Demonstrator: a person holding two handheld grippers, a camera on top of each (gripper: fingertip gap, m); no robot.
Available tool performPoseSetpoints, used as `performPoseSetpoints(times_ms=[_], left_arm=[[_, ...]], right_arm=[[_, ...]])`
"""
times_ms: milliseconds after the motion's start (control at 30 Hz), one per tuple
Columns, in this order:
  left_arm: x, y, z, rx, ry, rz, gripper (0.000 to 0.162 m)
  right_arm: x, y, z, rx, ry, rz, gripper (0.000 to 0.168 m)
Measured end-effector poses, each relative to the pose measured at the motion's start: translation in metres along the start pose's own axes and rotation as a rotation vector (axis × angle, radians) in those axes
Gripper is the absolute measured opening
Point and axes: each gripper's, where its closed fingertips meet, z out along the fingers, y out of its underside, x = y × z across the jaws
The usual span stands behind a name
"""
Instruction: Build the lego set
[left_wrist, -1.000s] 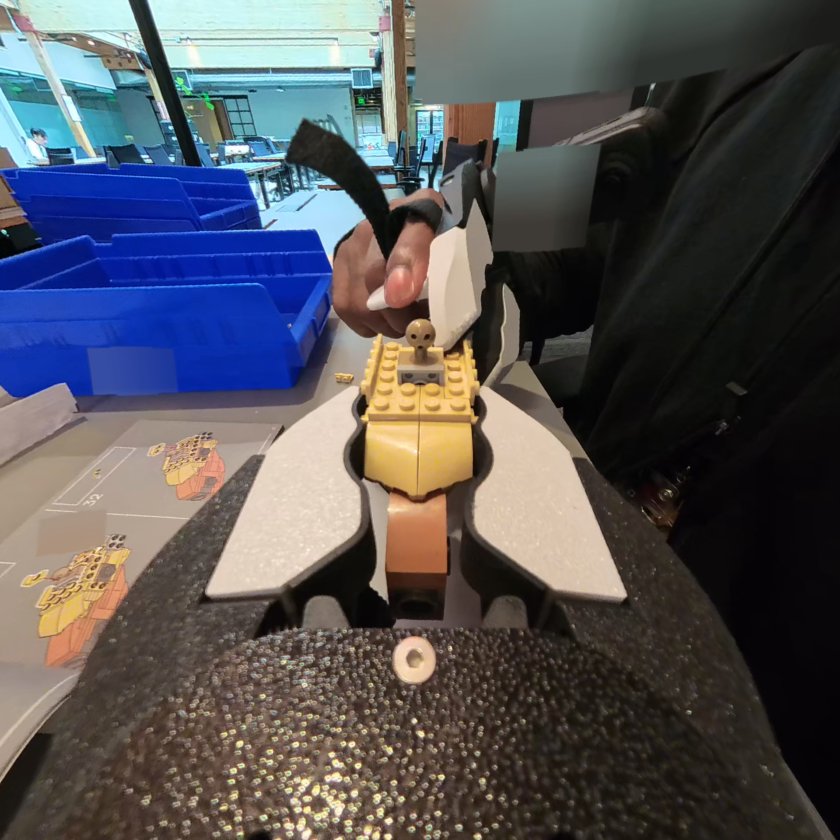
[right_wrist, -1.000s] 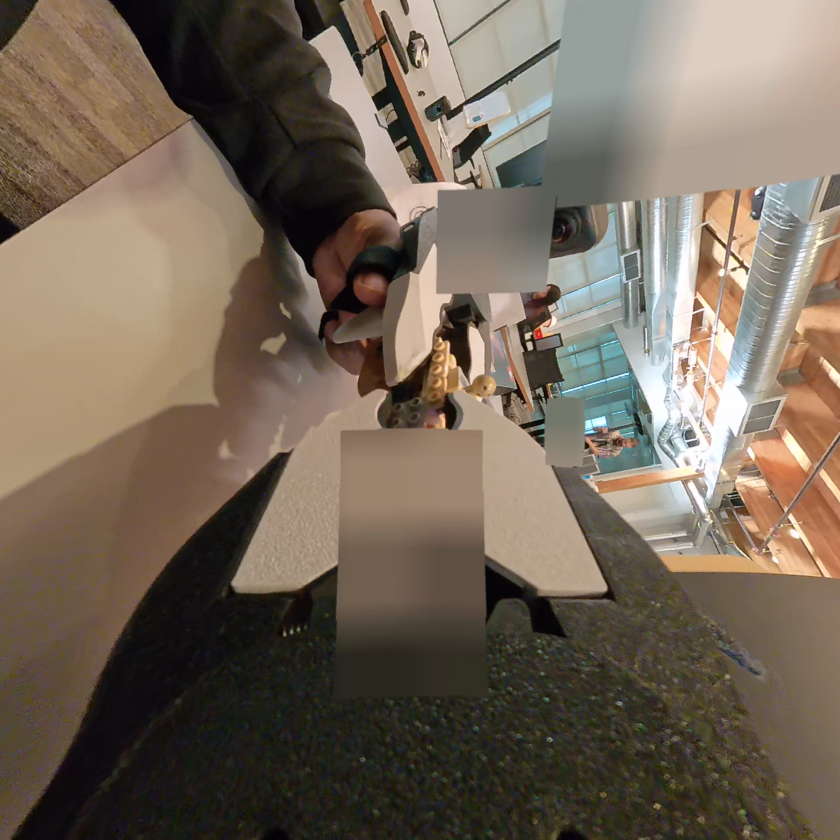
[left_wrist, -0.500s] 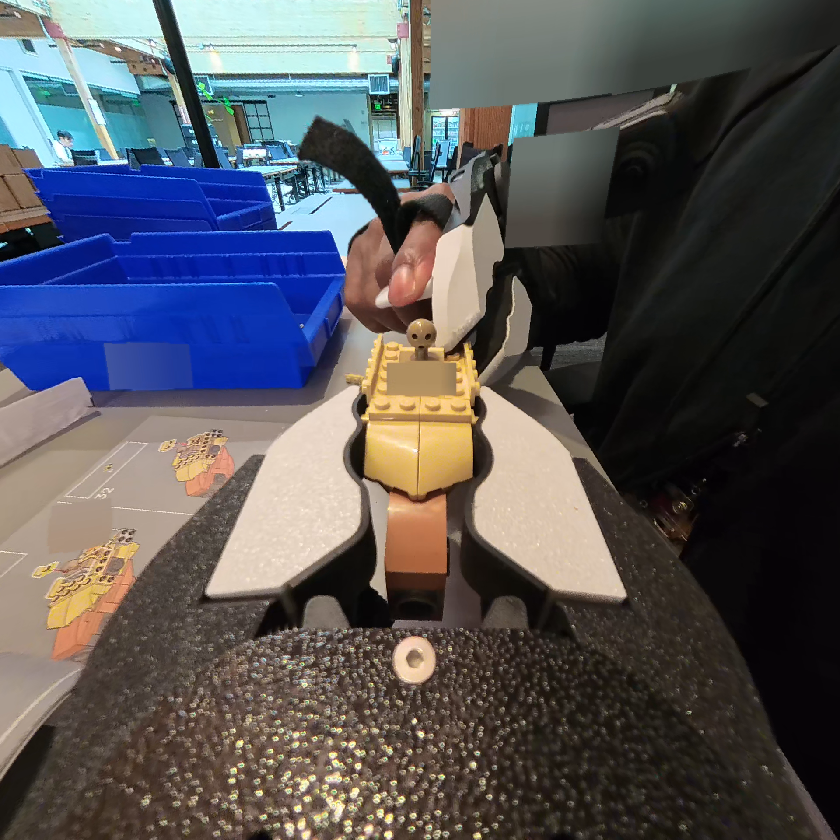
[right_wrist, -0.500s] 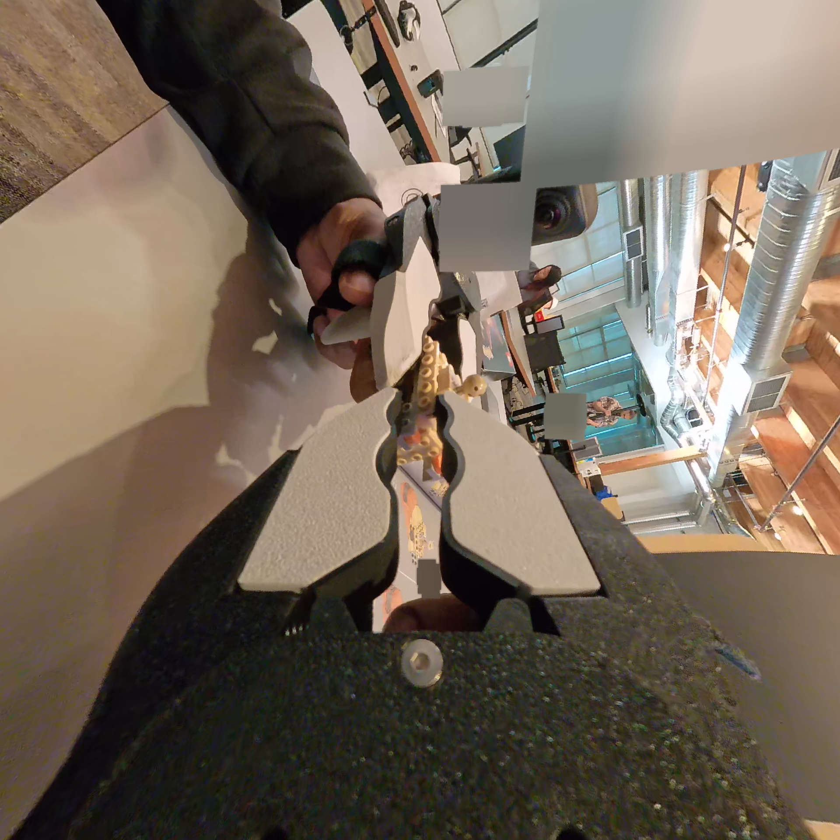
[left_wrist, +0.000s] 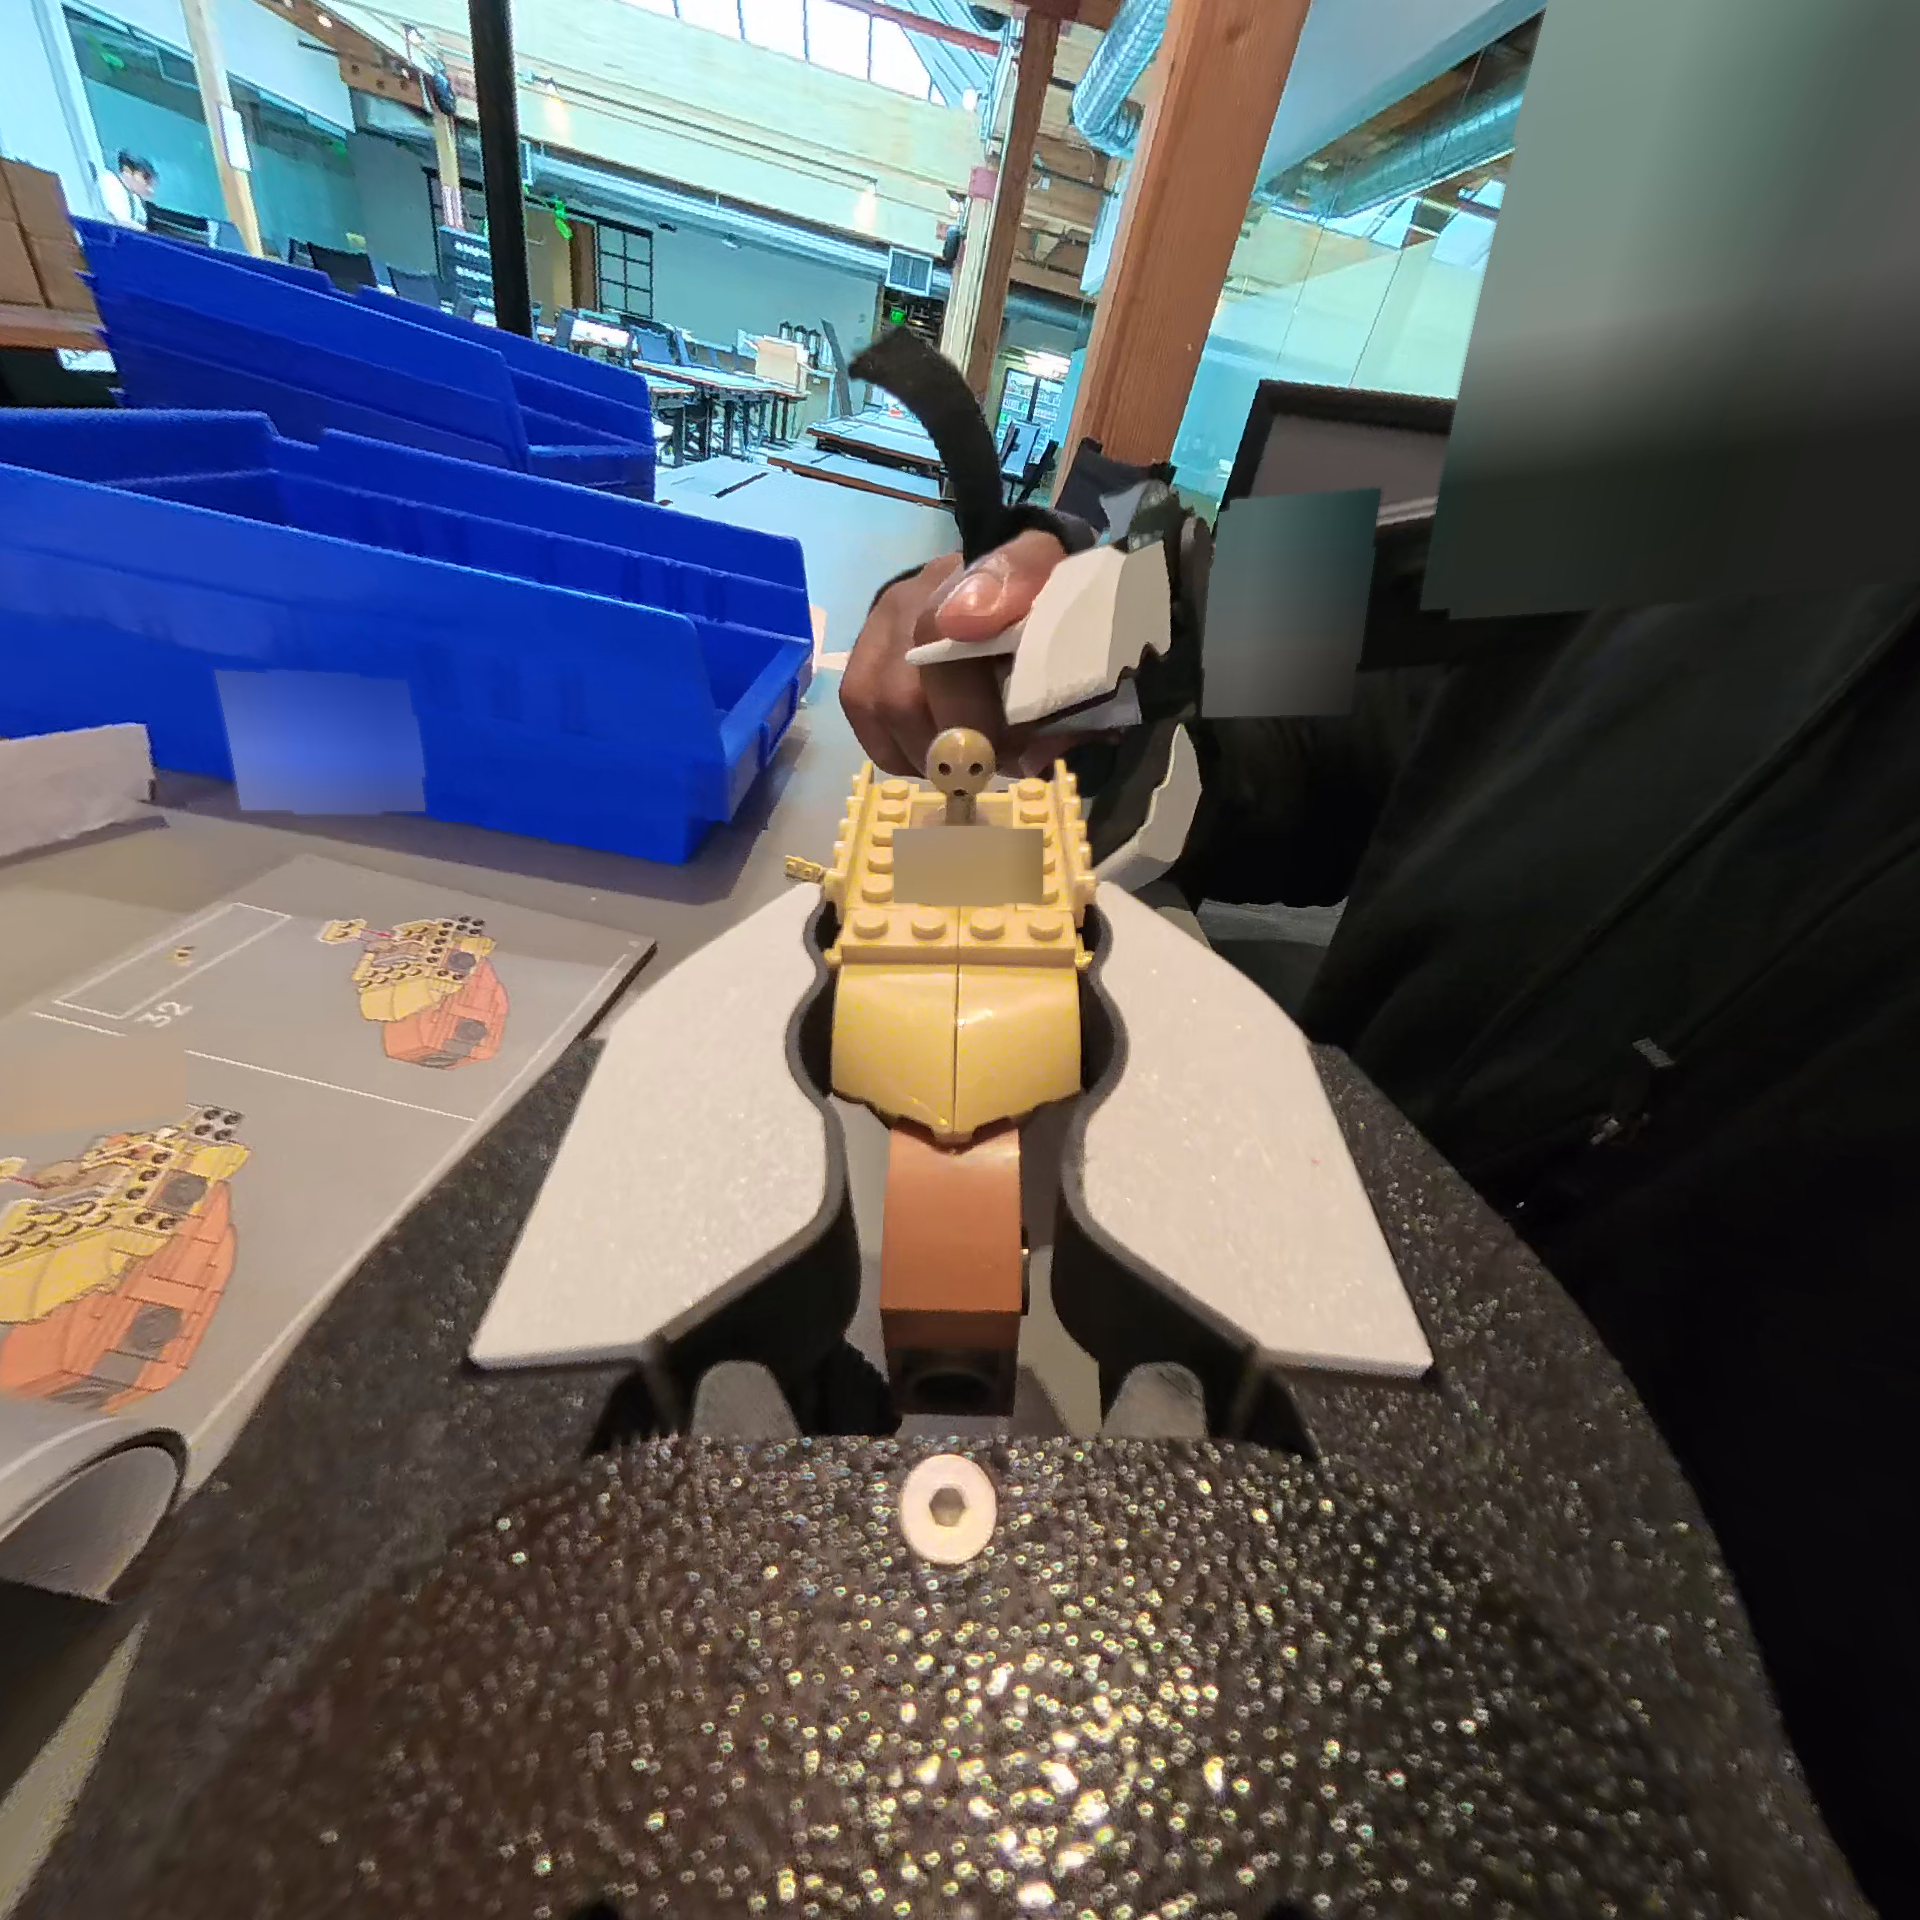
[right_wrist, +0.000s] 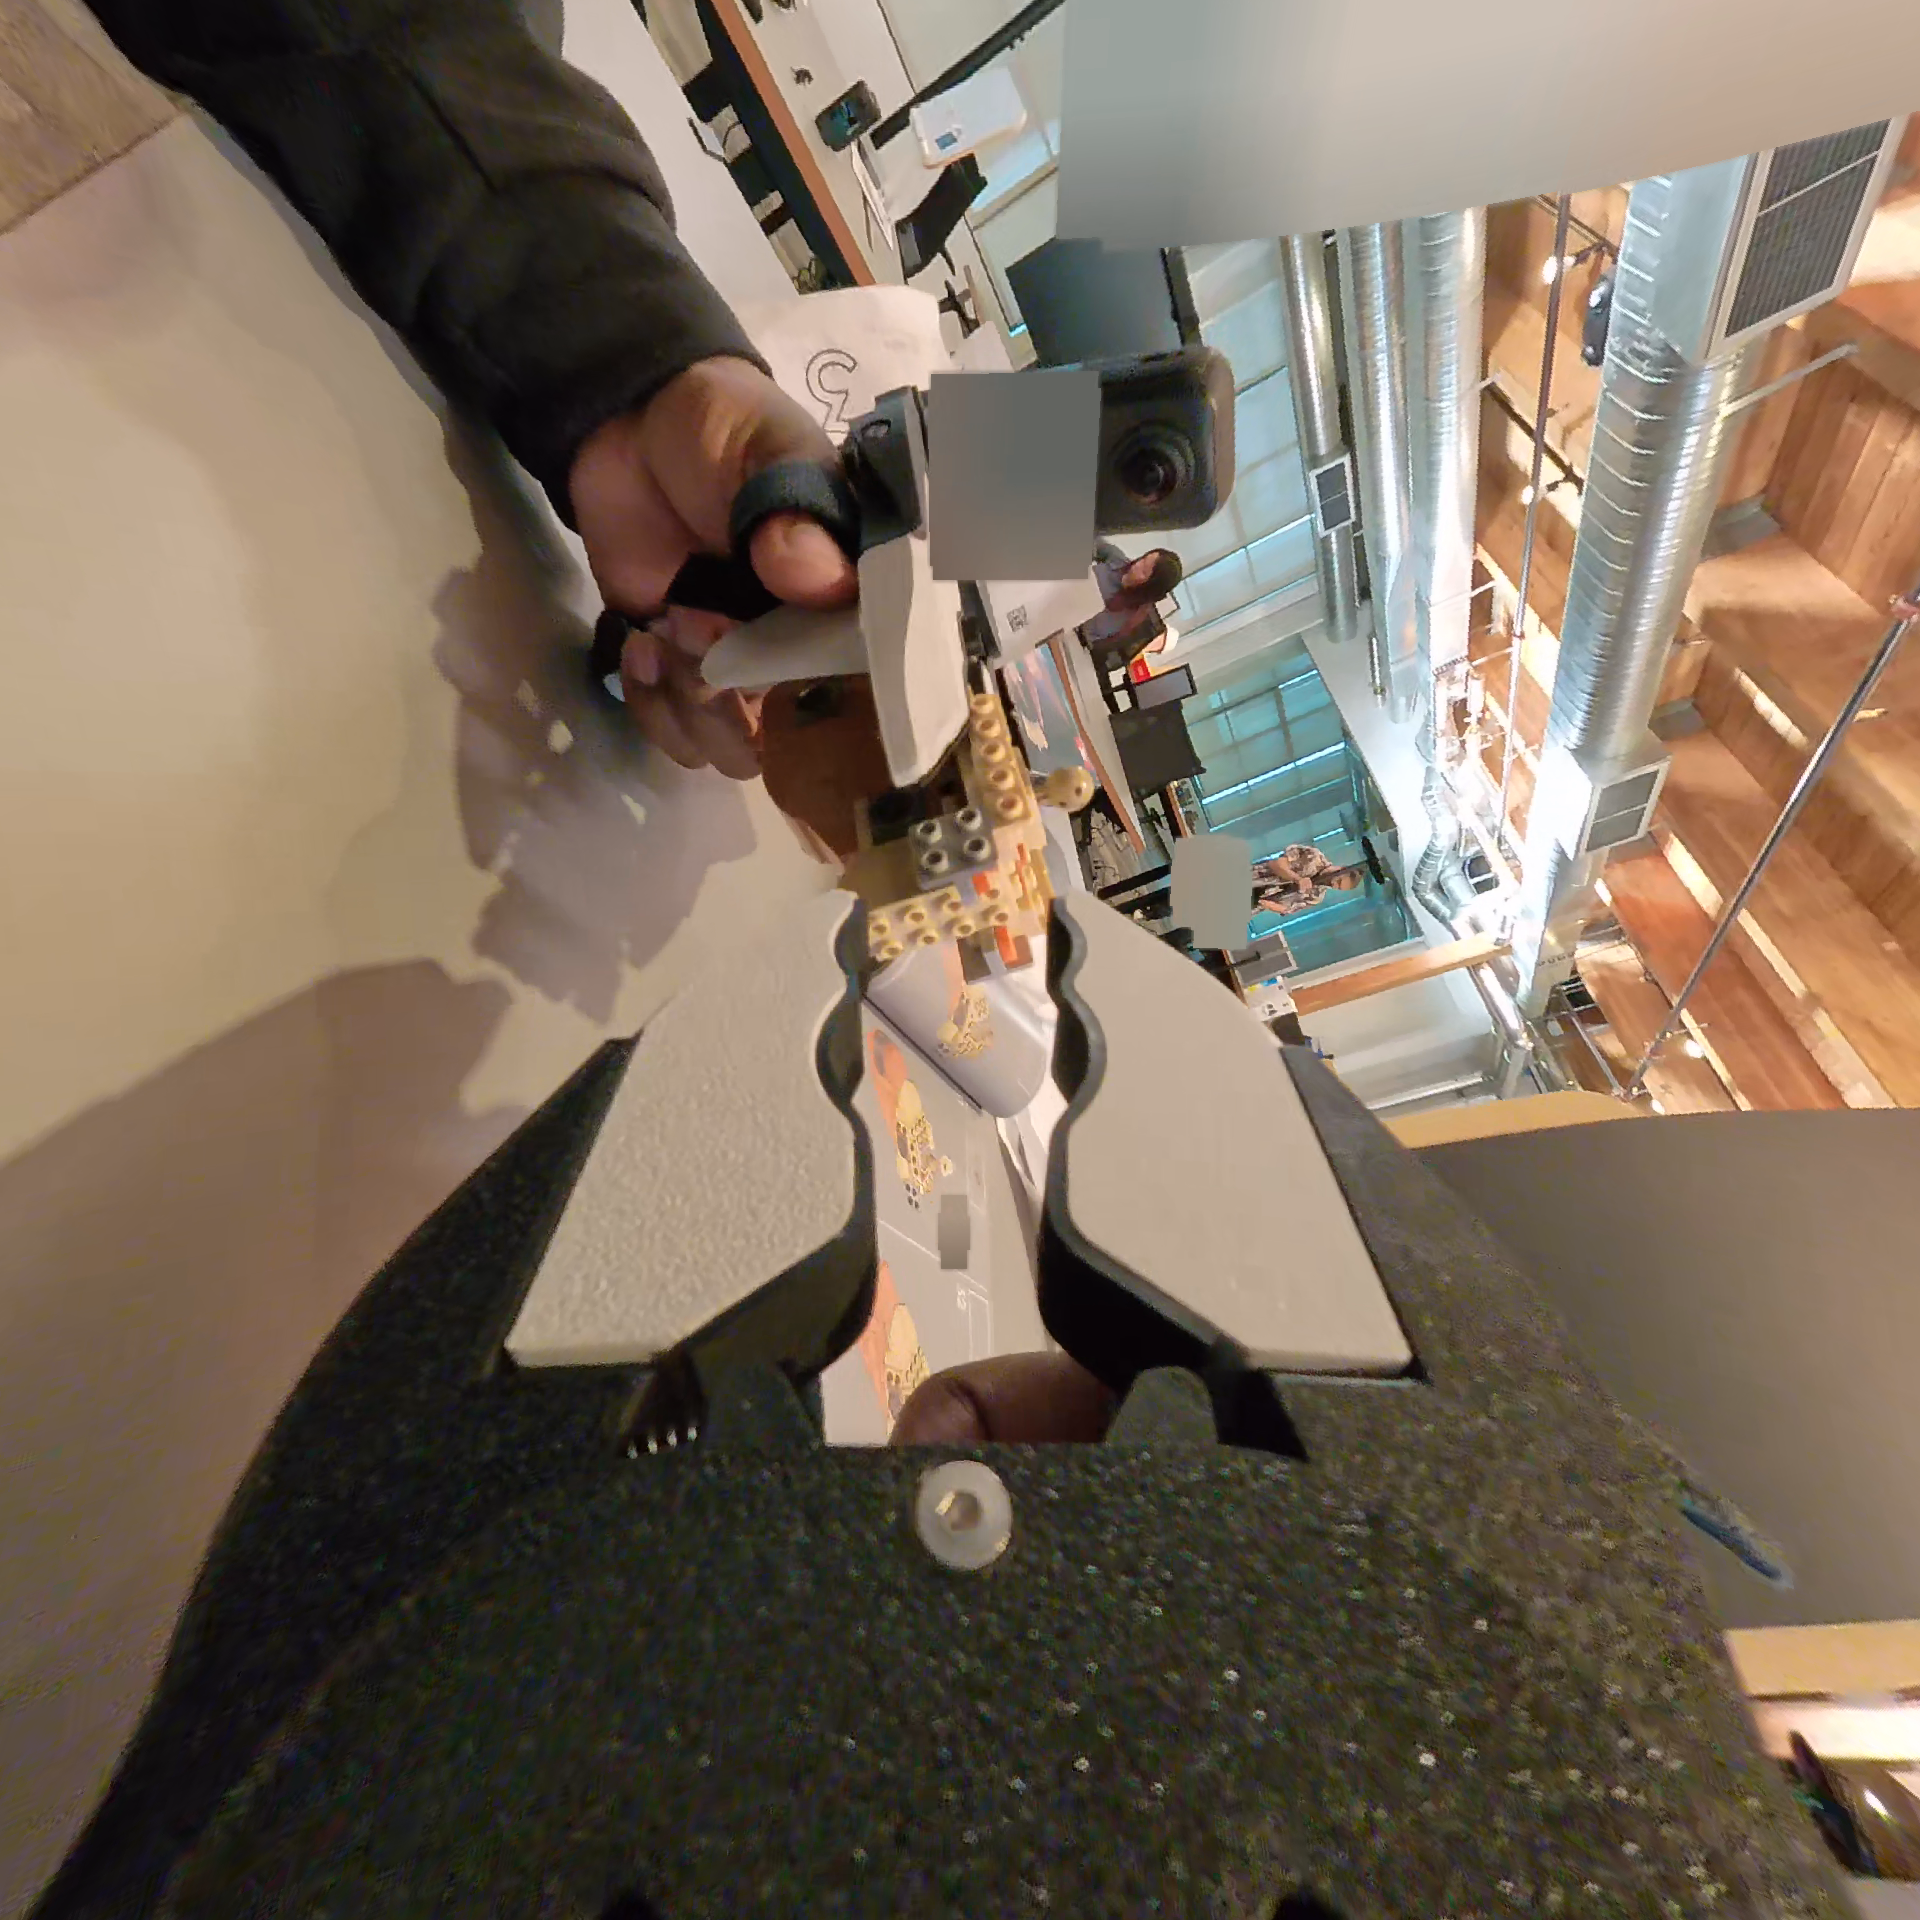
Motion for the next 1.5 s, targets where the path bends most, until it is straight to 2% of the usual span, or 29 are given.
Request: performPoseSetpoints(times_ms=[100, 200, 300, 433, 600, 800, 1067, 1167, 1333, 1500], left_arm=[[-0.001, 0.000, -0.001, -0.002, -0.003, -0.004, 0.042], [-0.004, 0.004, -0.003, -0.034, -0.033, 0.020, 0.042], [-0.011, 0.013, -0.003, -0.109, -0.088, 0.056, 0.042], [-0.021, 0.034, 0.000, -0.268, -0.157, 0.078, 0.042], [-0.025, 0.060, 0.007, -0.445, -0.190, 0.102, 0.043], [-0.026, 0.079, 0.012, -0.574, -0.204, 0.145, 0.043], [-0.023, 0.086, 0.008, -0.616, -0.164, 0.100, 0.043], [-0.022, 0.086, 0.007, -0.616, -0.155, 0.093, 0.043], [-0.021, 0.086, 0.004, -0.617, -0.150, 0.096, 0.043], [-0.020, 0.087, 0.001, -0.618, -0.151, 0.102, 0.043]], right_arm=[[0.001, 0.010, -0.002, -0.051, 0.015, -0.010, 0.032], [0.007, 0.032, -0.017, -0.150, 0.047, 0.073, 0.030], [0.008, 0.064, -0.047, -0.283, 0.057, 0.239, 0.026], [-0.015, 0.109, -0.099, -0.468, -0.039, 0.462, 0.023], [-0.038, 0.140, -0.140, -0.617, -0.130, 0.566, 0.022], [-0.047, 0.155, -0.127, -0.642, -0.200, 0.581, 0.022], [-0.055, 0.163, -0.116, -0.675, -0.302, 0.616, 0.019], [-0.060, 0.158, -0.115, -0.695, -0.334, 0.658, 0.014], [-0.069, 0.139, -0.110, -0.674, -0.398, 0.679, 0.017], [-0.059, 0.154, -0.116, -0.718, -0.348, 0.631, 0.023]])
